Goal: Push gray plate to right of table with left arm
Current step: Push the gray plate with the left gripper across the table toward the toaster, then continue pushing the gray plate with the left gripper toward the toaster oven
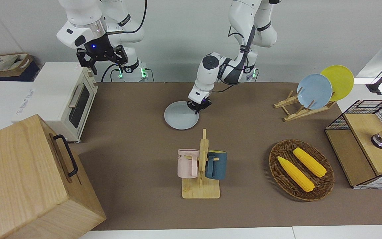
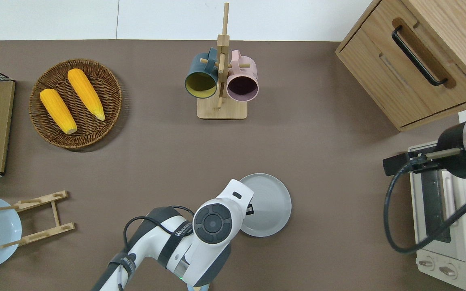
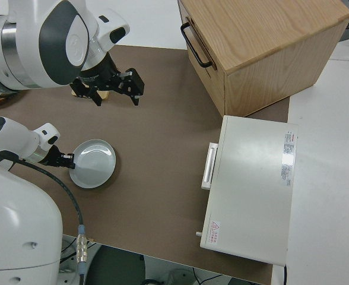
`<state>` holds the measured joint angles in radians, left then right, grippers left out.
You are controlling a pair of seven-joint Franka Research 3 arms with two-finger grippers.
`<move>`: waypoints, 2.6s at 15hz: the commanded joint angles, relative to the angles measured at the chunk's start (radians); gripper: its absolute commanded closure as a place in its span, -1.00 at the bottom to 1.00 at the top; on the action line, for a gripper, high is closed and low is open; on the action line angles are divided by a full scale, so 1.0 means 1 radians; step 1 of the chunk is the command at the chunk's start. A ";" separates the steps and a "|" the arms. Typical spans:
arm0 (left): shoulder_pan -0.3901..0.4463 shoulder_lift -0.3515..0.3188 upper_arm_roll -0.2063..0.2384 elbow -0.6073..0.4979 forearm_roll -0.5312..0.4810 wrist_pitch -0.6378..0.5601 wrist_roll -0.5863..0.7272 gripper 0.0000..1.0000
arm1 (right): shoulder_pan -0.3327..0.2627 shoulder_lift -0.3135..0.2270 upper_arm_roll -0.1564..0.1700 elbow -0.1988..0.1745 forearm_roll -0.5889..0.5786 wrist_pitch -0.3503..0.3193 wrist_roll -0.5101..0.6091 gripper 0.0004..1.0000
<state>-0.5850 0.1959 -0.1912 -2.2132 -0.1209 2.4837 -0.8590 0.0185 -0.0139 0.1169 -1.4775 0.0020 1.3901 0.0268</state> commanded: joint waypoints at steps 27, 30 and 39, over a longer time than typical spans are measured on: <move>-0.211 0.395 0.015 0.500 0.179 -0.041 -0.258 1.00 | -0.020 -0.003 0.013 0.008 0.004 -0.016 0.002 -0.97; -0.205 0.390 0.019 0.541 0.179 -0.110 -0.255 0.70 | -0.020 -0.003 0.013 0.008 0.004 -0.017 0.002 -0.97; -0.141 0.290 0.030 0.563 0.168 -0.221 -0.250 -0.99 | -0.020 -0.003 0.013 0.008 0.004 -0.016 0.002 -0.97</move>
<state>-0.7465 0.5249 -0.1602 -1.6565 0.0331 2.3170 -1.0915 0.0185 -0.0139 0.1169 -1.4775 0.0020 1.3900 0.0268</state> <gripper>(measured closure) 0.405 0.013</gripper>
